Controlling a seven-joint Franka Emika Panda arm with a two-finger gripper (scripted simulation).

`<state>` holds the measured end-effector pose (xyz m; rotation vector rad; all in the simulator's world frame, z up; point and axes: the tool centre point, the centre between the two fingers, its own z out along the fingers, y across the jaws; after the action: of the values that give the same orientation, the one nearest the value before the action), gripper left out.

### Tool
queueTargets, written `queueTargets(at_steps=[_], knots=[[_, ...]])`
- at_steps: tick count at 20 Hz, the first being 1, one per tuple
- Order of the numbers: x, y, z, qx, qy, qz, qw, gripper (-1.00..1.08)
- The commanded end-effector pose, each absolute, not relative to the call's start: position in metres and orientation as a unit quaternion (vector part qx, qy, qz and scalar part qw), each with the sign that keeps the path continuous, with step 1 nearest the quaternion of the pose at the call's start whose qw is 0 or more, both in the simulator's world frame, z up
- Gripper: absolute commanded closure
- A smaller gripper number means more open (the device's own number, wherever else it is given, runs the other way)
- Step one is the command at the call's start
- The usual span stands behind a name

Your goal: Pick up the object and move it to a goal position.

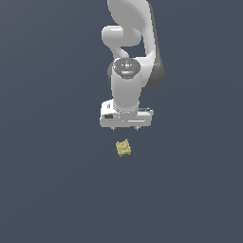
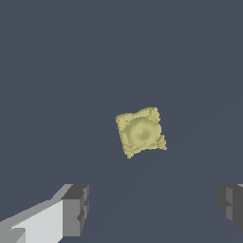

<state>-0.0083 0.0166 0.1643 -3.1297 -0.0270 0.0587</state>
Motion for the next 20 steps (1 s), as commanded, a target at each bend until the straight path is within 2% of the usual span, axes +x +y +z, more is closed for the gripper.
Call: queueTargets(at_steps=[1, 20], knots=[[-0.008, 0.017, 0.164, -1.000, -0.009, 0.019, 0.006, -0.92], [-0.005, 0.007, 0.147, -1.000, -0.017, 0.025, 0.002, -0.92]])
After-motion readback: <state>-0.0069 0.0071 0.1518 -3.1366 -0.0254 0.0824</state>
